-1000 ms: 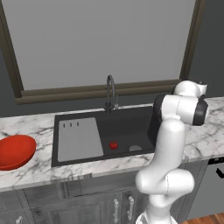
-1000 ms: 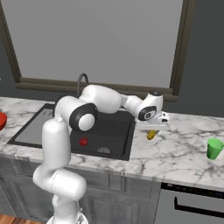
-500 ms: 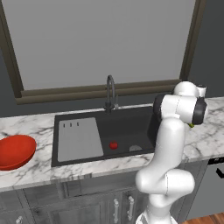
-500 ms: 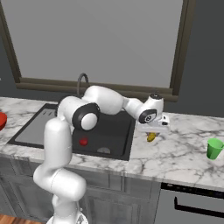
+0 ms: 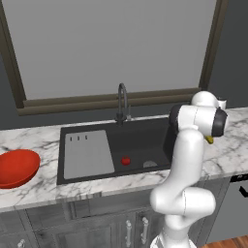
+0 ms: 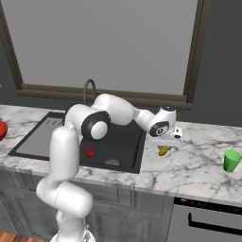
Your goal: Remove the tomato and banana from the sink. Then move the bowl and cup from the counter to the sink for washing.
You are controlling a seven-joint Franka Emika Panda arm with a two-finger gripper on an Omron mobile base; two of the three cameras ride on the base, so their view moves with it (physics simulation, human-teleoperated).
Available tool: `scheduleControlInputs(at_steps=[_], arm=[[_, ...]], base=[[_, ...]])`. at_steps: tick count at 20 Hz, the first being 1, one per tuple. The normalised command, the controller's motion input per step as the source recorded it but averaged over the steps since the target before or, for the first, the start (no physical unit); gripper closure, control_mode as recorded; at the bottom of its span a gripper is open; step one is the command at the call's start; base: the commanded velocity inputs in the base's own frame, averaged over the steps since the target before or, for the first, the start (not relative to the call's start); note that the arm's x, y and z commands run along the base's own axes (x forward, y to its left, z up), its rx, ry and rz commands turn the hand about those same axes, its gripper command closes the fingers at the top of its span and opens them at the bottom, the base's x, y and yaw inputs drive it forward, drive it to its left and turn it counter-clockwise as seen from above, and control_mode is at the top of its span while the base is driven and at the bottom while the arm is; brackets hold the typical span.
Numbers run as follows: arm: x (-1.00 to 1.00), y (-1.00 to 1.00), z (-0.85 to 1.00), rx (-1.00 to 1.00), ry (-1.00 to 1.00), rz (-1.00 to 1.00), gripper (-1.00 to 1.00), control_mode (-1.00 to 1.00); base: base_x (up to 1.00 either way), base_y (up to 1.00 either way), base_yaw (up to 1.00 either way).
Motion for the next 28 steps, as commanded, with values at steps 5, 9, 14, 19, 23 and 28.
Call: scheduleControlInputs(at_steps=[5, 9, 14, 19, 23, 28], arm=[[0.05, -0.04, -0.21, 0.00, 0.00, -0.02, 1.00, -1.00], [0.04, -0.04, -0.20, 0.00, 0.00, -0.02, 1.00, -1.00], [0.03, -0.03, -0.19, 0.00, 0.00, -0.02, 1.00, -1.00], [0.02, -0.03, -0.19, 0.00, 0.00, -0.02, 1.00, -1.00], [0.00, -0.02, -0.15, 0.00, 0.00, -0.02, -1.00, -1.00], [-0.01, 0.00, -0.11, 0.00, 0.00, -0.06, -1.00, -1.00]], base=[[0.00, 0.00, 0.00], [0.00, 0.00, 0.00], [0.00, 0.00, 0.00], [0.00, 0.00, 0.00], [0.00, 0.00, 0.00], [0.00, 0.00, 0.00]])
